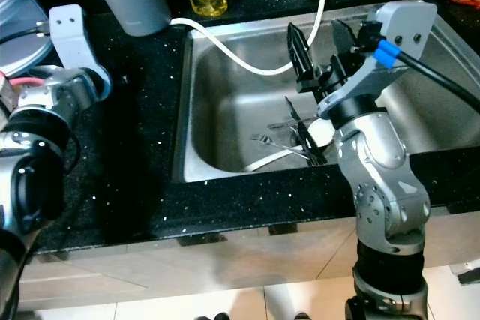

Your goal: Kitchen organization

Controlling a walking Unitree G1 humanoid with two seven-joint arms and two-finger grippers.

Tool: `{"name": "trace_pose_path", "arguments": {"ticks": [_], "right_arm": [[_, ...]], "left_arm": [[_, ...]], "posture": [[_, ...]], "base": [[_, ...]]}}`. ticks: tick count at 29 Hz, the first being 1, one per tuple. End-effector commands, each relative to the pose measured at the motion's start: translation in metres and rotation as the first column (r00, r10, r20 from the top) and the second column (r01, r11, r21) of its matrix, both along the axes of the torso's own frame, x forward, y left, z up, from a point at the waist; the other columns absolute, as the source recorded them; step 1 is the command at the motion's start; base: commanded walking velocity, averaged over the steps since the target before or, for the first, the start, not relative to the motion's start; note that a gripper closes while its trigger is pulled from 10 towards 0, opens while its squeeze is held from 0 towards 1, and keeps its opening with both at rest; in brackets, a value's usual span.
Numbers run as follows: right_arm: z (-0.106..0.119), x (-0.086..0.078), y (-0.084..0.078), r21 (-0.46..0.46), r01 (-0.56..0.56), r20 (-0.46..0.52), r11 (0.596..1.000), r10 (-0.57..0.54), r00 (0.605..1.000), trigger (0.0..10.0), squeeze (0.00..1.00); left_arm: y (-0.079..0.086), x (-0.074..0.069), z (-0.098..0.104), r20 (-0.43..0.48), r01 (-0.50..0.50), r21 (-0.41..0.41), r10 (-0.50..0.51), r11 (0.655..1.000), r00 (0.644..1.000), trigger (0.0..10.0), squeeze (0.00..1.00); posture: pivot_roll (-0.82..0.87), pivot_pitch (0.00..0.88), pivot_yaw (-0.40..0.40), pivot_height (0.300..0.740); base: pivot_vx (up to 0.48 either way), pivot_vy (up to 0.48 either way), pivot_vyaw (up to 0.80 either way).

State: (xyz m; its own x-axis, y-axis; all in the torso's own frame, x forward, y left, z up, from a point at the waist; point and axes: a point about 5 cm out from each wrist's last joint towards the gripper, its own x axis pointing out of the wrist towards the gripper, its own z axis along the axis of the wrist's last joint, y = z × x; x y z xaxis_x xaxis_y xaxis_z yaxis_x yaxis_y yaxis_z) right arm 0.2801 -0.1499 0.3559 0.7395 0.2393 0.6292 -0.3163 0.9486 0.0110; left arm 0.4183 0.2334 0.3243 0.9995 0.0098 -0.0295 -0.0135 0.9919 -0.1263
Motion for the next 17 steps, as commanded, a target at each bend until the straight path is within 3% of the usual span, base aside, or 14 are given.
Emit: {"name": "trace_pose_path", "arguments": {"ticks": [1, 8, 11, 14, 15, 17], "right_arm": [[0.001, -0.004, 0.003, -0.014, -0.012, 0.014, 1.0, 0.012, 1.0, 10.0, 0.0], [0.0, -0.002, 0.002, -0.01, -0.018, 0.014, 1.0, 0.018, 1.0, 10.0, 0.0], [0.001, 0.001, 0.004, -0.012, -0.031, 0.017, 0.999, 0.031, 0.999, 10.0, 0.0], [0.001, 0.001, 0.004, -0.012, -0.035, 0.019, 0.999, 0.035, 0.999, 10.0, 0.0], [0.002, 0.002, 0.005, -0.014, -0.041, 0.022, 0.999, 0.041, 0.999, 10.0, 0.0], [0.002, 0.003, 0.005, -0.015, -0.043, 0.022, 0.999, 0.043, 0.999, 10.0, 0.0]], "left_arm": [[0.007, -0.002, -0.023, -0.122, 0.018, 0.005, -0.018, 1.0, 0.992, 10.0, 0.0], [-0.005, -0.003, -0.021, -0.187, 0.102, -0.052, -0.11, 0.993, 0.976, 10.0, 0.0], [-0.035, -0.005, -0.026, -0.27, 0.241, -0.179, -0.283, 0.954, 0.92, 10.0, 0.0], [-0.045, -0.006, -0.026, -0.281, 0.284, -0.209, -0.336, 0.936, 0.899, 10.0, 0.0], [-0.06, -0.01, -0.026, -0.286, 0.357, -0.24, -0.418, 0.903, 0.862, 10.0, 0.0], [-0.066, -0.012, -0.027, -0.285, 0.381, -0.251, -0.444, 0.89, 0.849, 10.0, 0.0]], "posture": [[-0.12, 0.327, 0.149, 0.74], [-0.11, 0.317, 0.141, 0.74], [-0.1, 0.304, 0.13, 0.74], [-0.1, 0.301, 0.127, 0.74], [-0.09, 0.293, 0.121, 0.74], [-0.09, 0.291, 0.121, 0.74]], "base": [[0.0, 0.0, 0.0], [0.0, 0.0, 0.0], [0.0, 0.0, 0.0], [0.0, 0.0, 0.0], [0.0, 0.0, 0.0], [0.0, 0.0, 0.0]]}}
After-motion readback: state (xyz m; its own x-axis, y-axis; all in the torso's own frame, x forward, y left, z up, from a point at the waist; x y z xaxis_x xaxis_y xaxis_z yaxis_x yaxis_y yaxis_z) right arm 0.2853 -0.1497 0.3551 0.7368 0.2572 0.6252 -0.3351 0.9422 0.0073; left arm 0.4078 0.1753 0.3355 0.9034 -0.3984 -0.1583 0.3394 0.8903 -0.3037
